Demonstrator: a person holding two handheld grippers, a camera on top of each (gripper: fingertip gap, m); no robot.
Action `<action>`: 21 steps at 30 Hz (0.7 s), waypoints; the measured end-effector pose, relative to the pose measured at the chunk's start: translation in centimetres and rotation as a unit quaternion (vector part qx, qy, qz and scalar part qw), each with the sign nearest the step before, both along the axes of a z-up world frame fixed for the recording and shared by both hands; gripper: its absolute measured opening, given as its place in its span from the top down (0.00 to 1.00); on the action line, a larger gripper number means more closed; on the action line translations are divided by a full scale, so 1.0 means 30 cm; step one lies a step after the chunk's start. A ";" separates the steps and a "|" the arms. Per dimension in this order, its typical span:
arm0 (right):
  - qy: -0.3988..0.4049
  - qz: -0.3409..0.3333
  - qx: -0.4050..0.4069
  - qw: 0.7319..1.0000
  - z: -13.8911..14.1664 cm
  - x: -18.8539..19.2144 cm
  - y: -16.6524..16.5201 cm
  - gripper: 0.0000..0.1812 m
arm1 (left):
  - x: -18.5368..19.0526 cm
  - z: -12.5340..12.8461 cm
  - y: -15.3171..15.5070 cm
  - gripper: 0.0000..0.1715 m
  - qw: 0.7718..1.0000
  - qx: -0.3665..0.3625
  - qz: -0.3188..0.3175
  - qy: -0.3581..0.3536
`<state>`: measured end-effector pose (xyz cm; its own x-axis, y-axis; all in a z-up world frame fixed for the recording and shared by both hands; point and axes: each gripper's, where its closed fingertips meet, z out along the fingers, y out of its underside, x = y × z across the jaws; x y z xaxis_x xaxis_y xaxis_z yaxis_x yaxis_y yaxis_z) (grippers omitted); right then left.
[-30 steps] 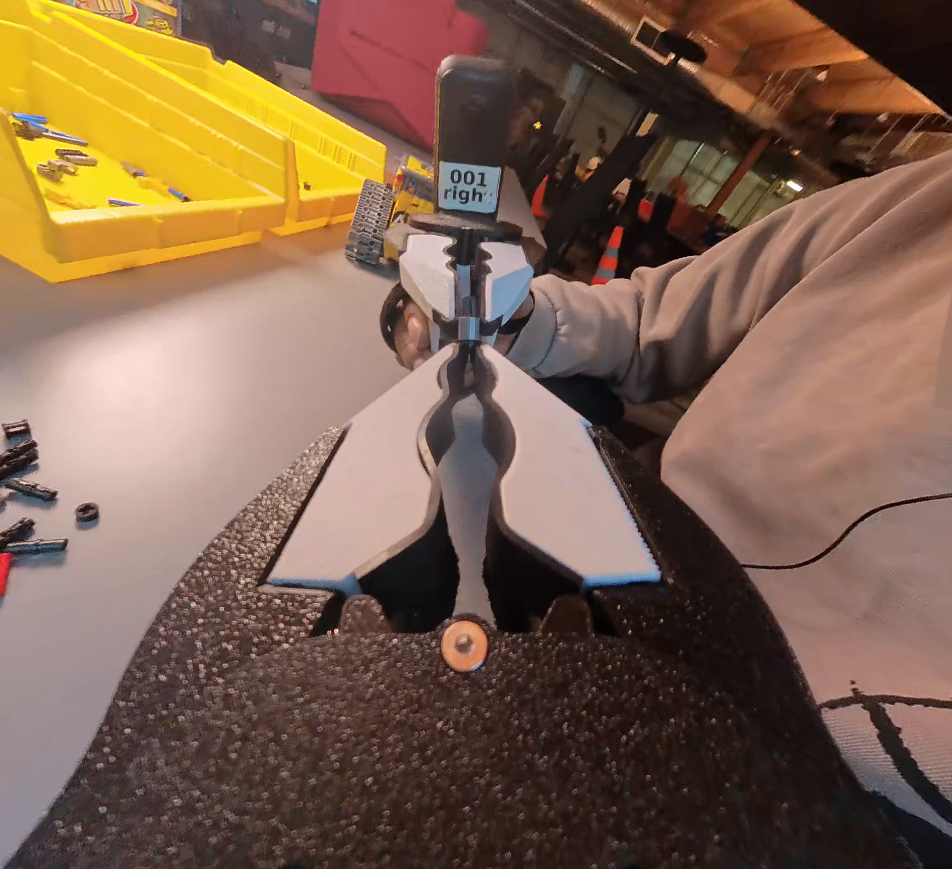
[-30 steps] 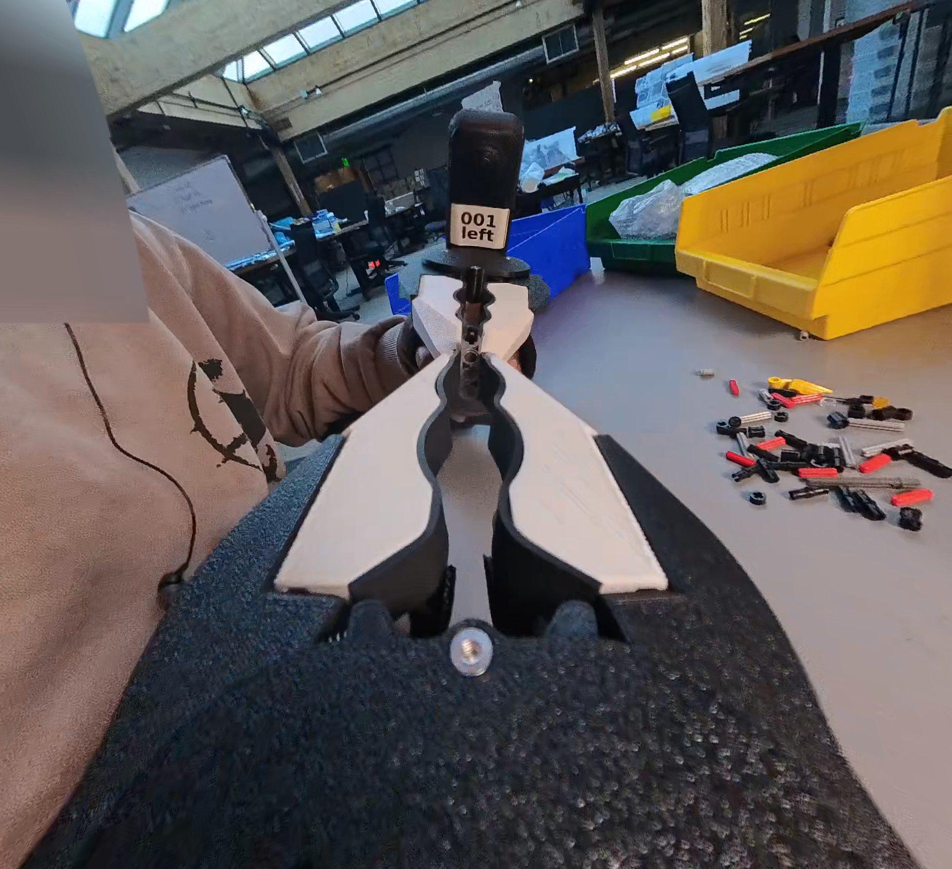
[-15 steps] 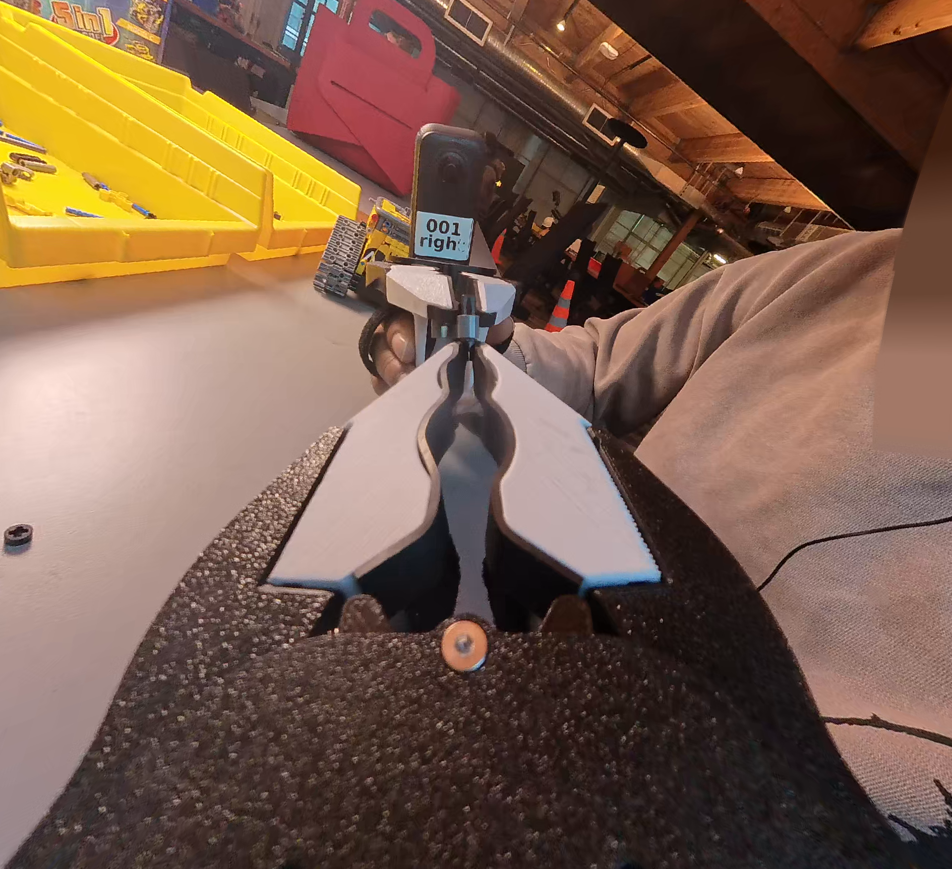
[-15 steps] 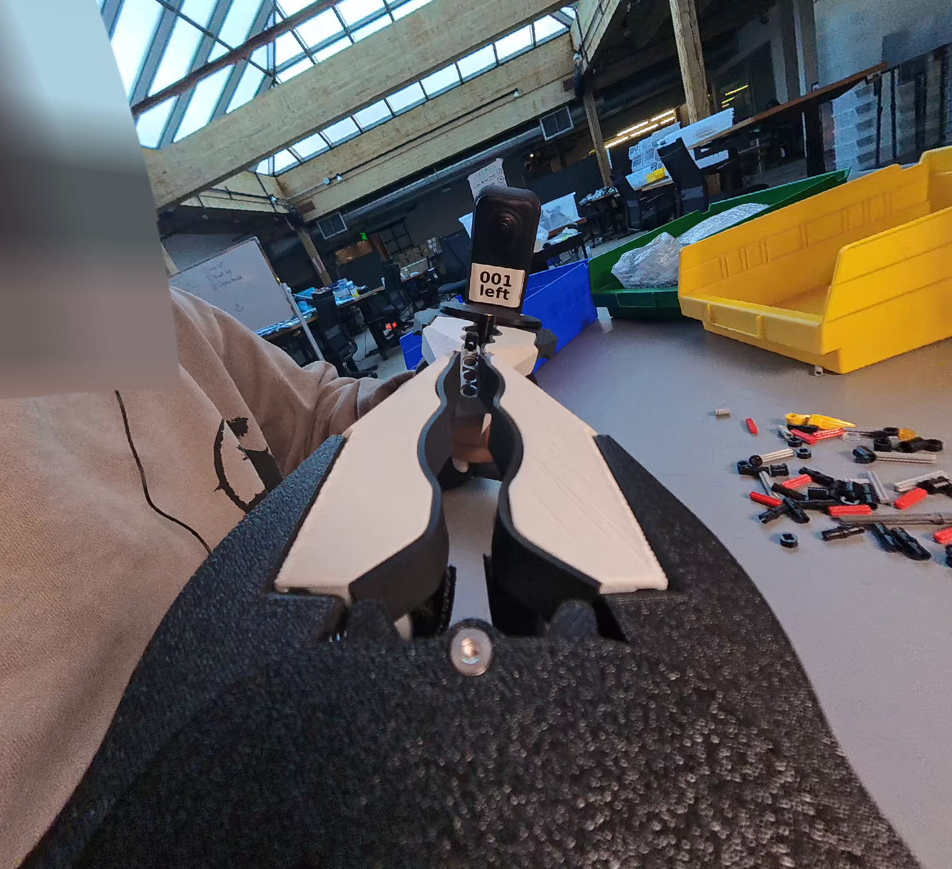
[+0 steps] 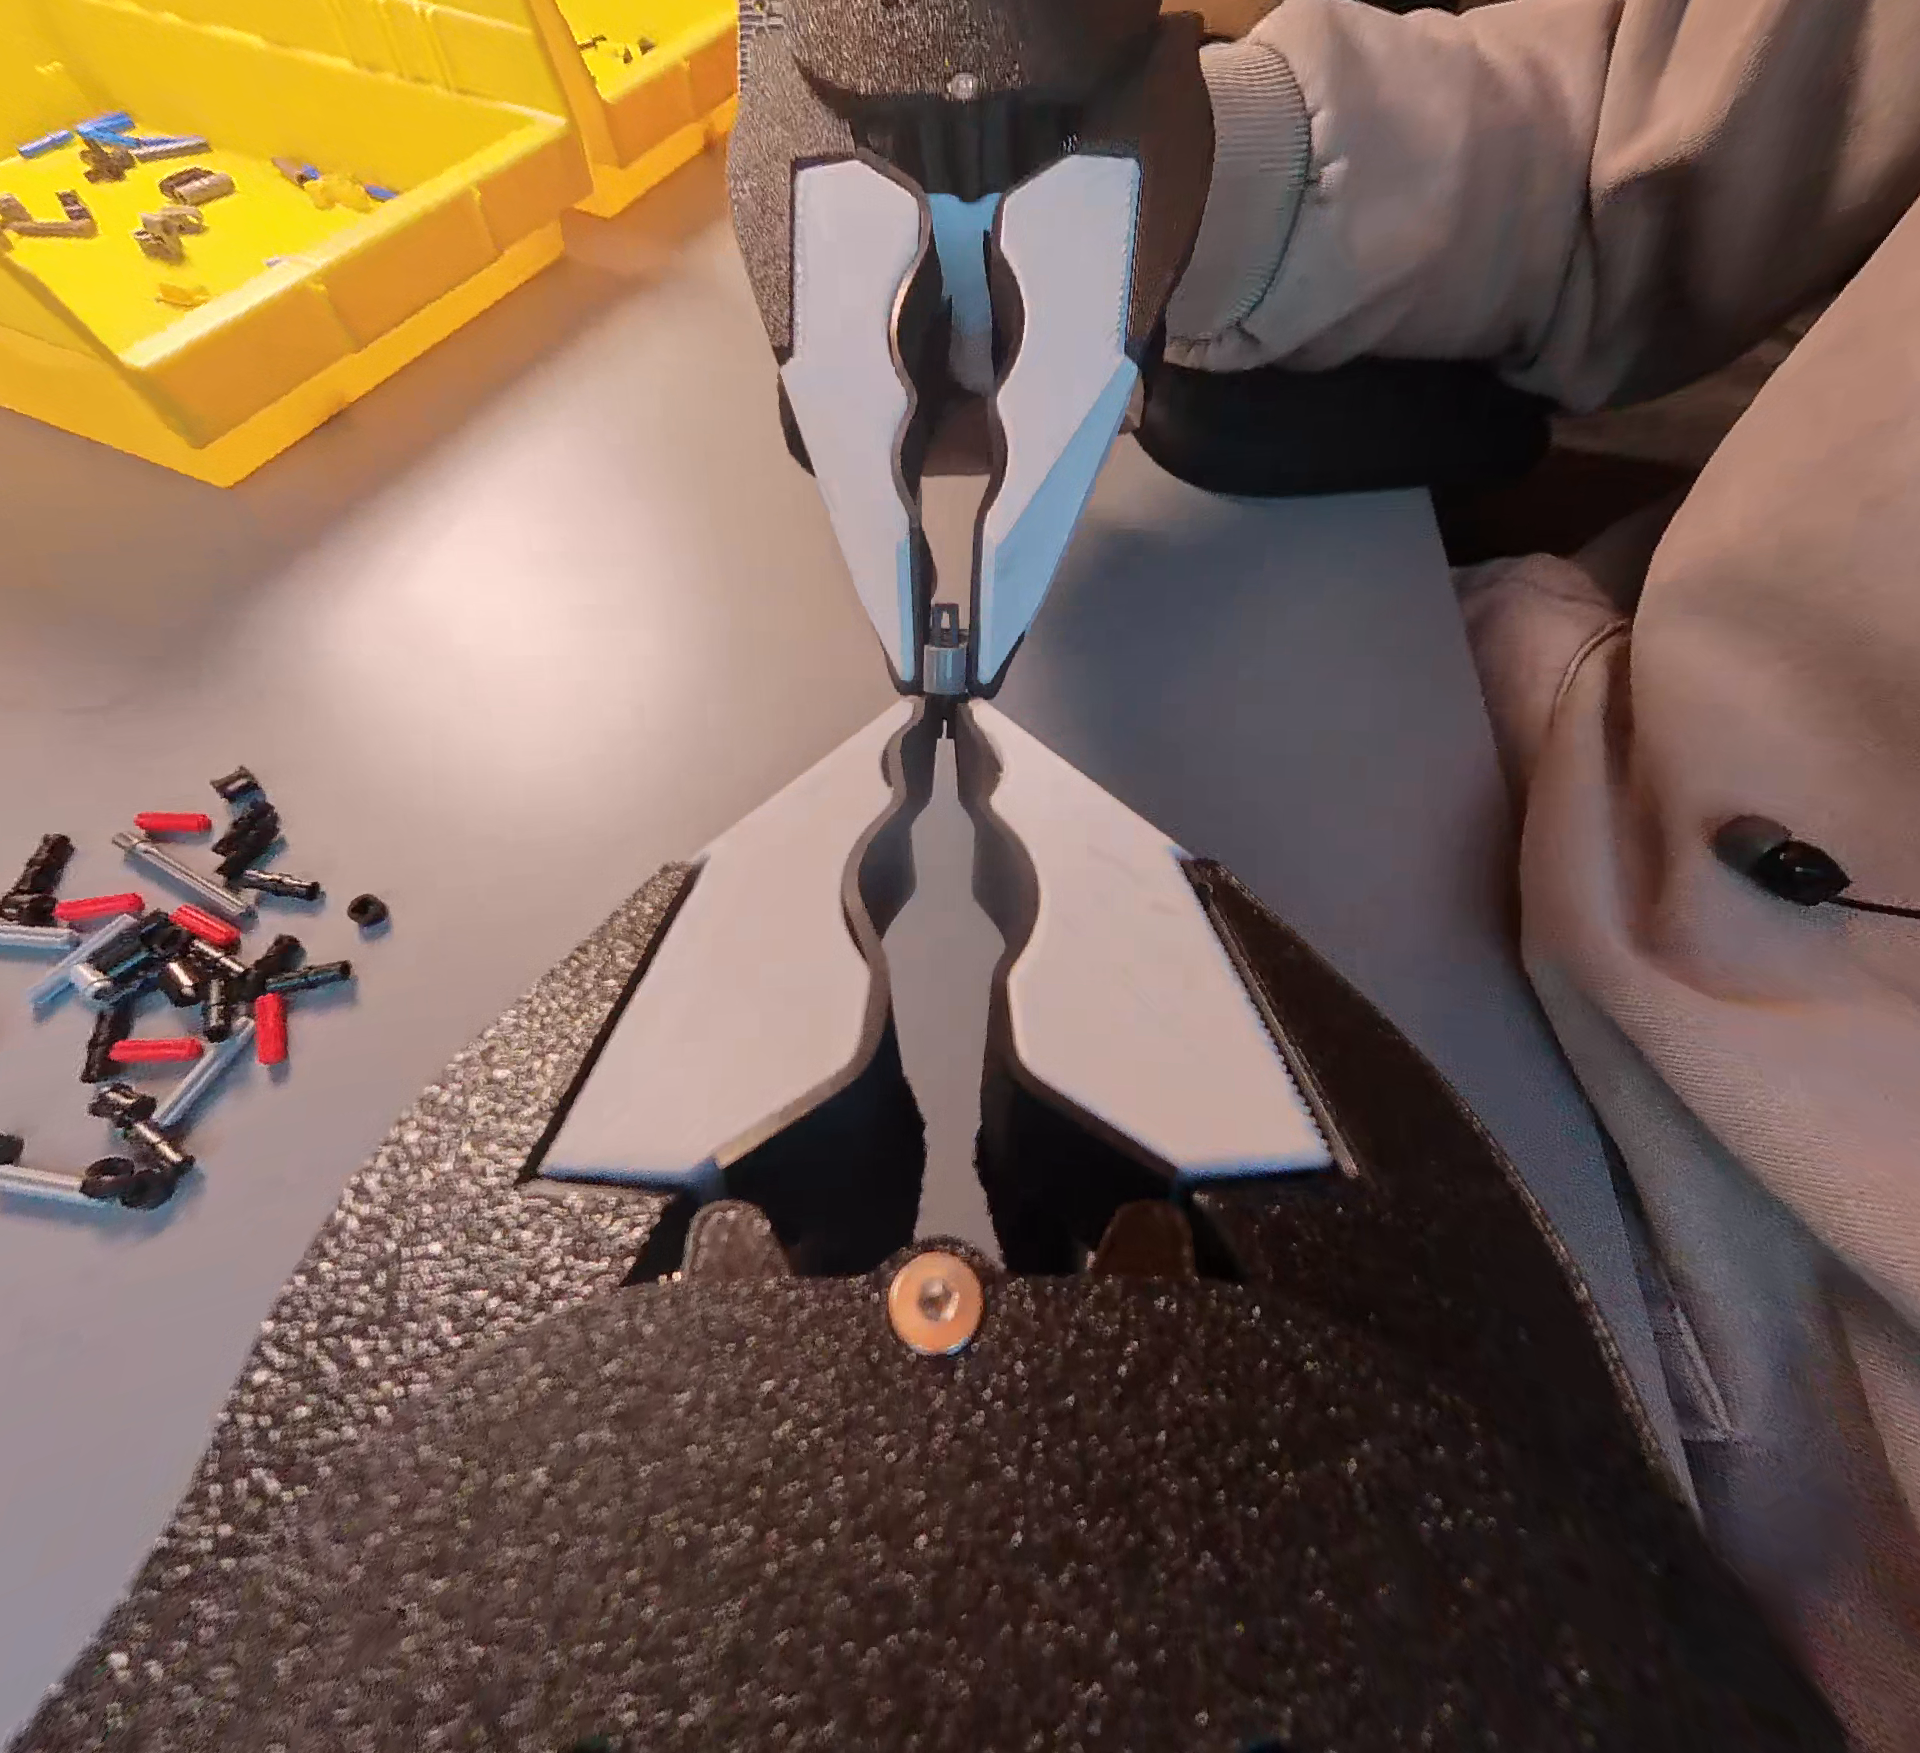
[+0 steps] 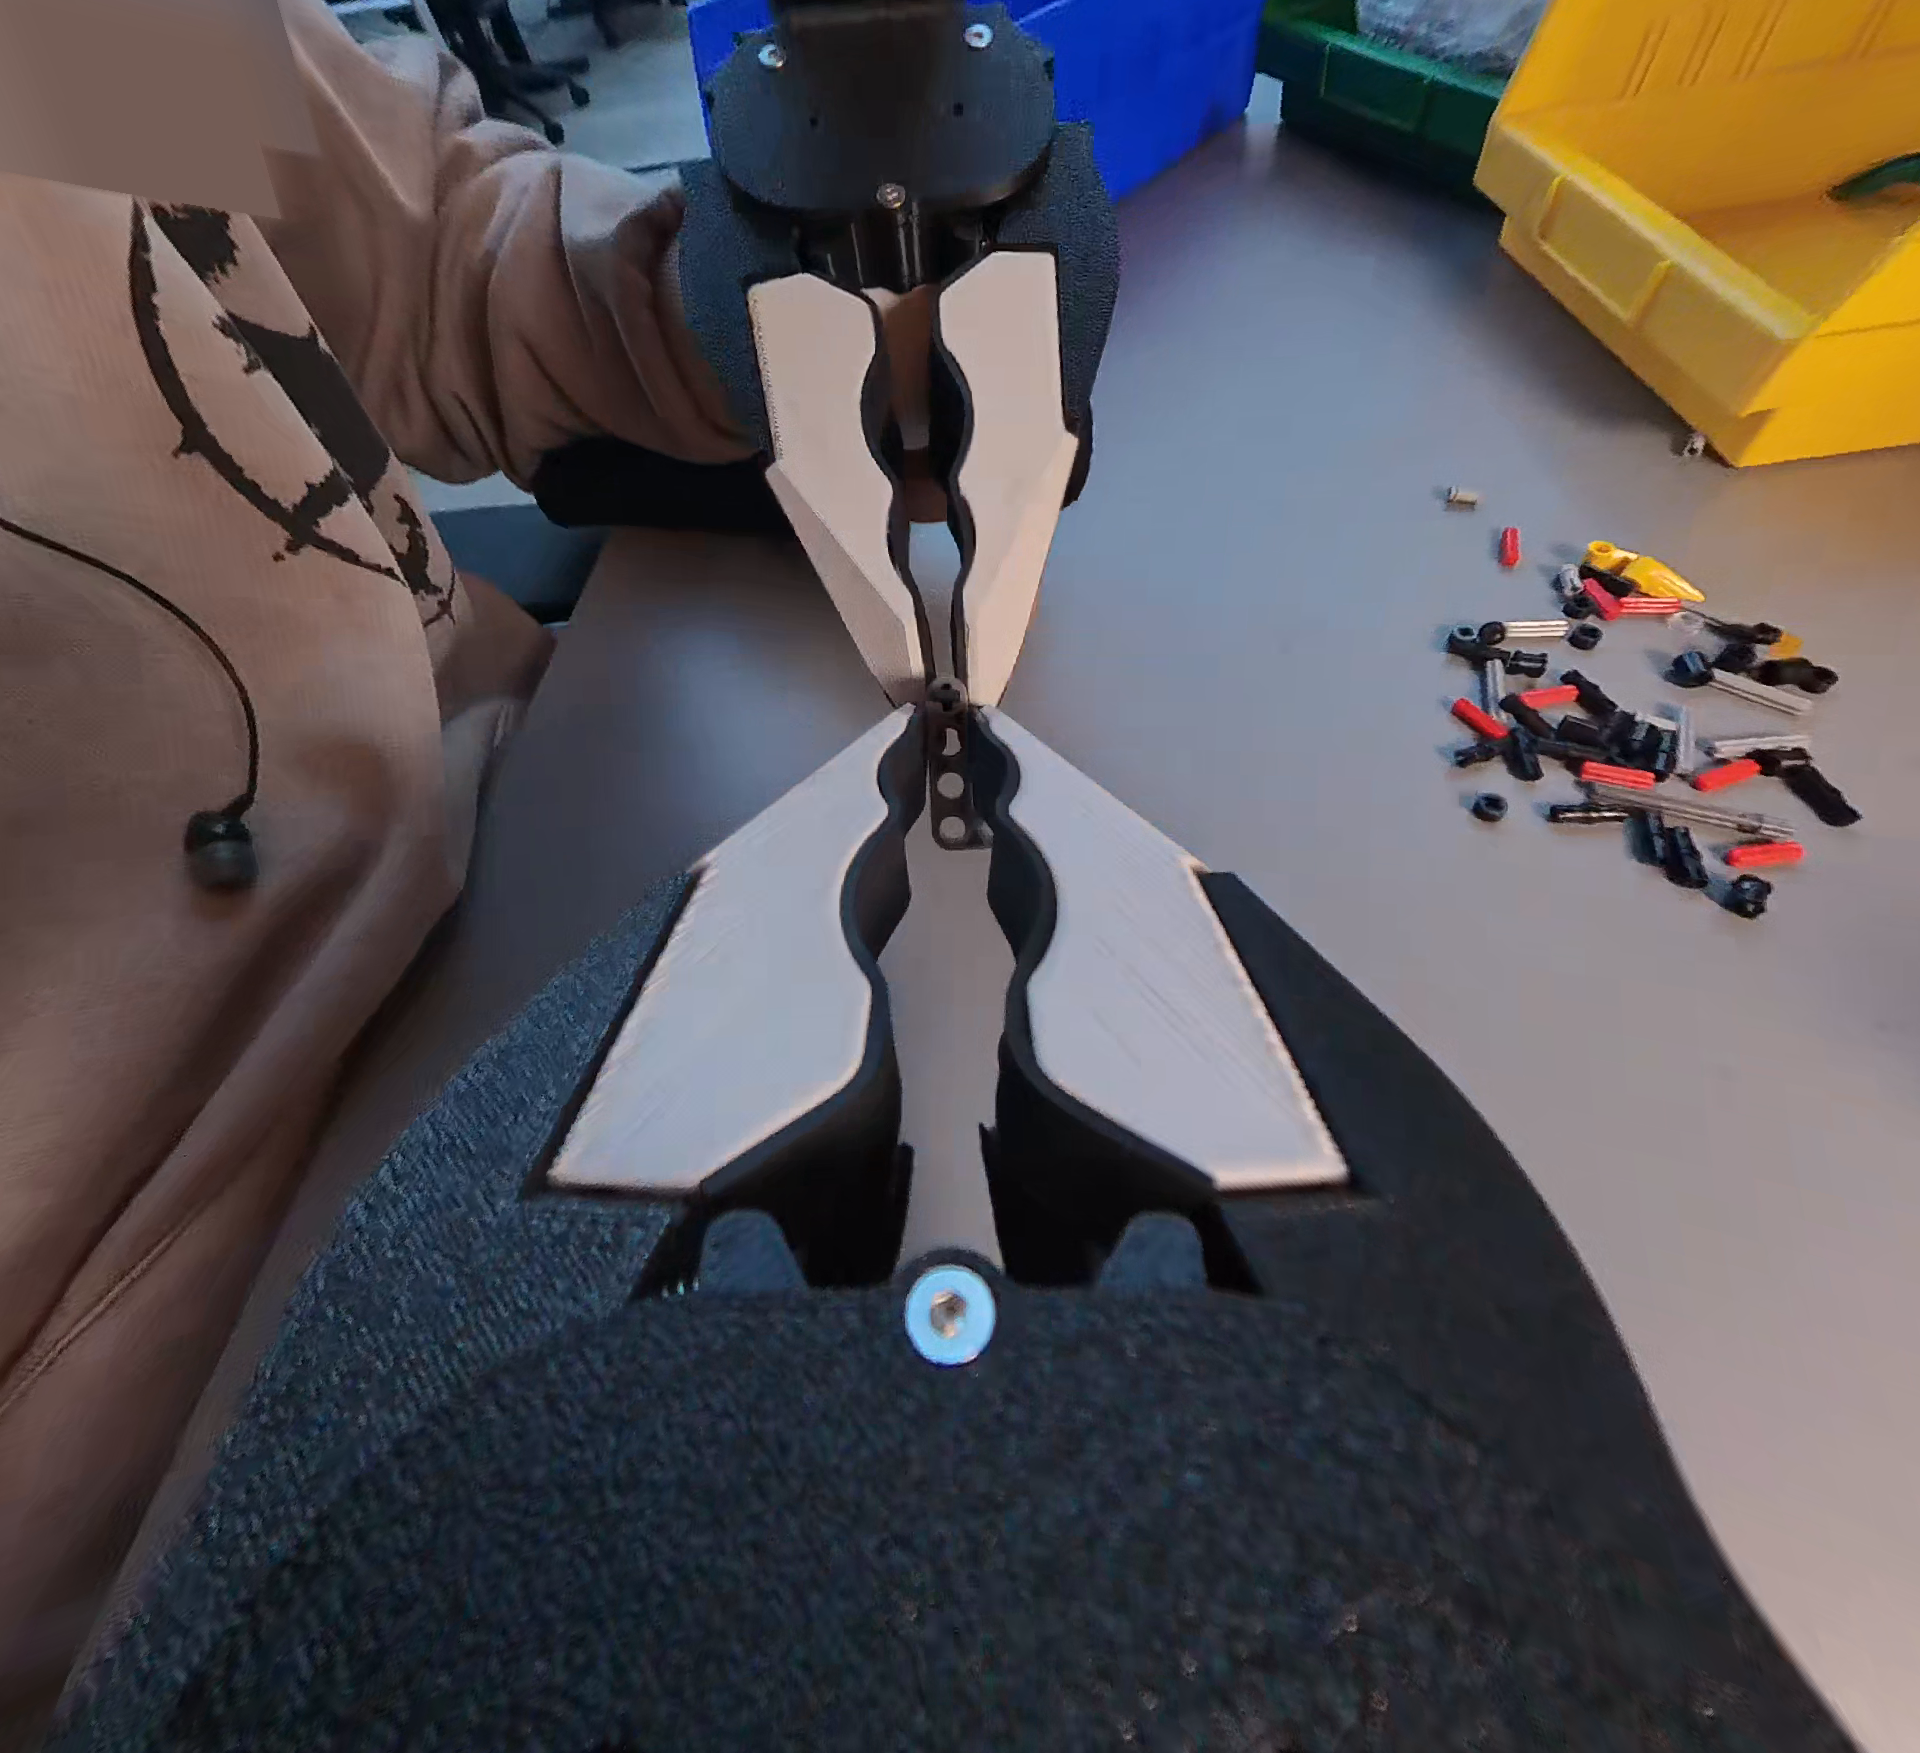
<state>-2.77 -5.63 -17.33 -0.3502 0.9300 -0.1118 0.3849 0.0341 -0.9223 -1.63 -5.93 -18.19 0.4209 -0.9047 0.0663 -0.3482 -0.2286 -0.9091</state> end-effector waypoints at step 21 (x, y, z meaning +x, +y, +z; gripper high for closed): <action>0.173 -0.026 -0.135 0.975 0.210 0.024 0.020 0.98 | 0.039 0.168 0.010 0.98 0.982 -0.030 0.002 -0.189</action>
<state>-2.04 -5.03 -11.02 -0.3636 0.9004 -0.2391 0.0436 -0.2399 -0.9698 -0.45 -5.62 -13.16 0.3590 -0.8933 0.2704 0.0113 -0.2855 -0.9583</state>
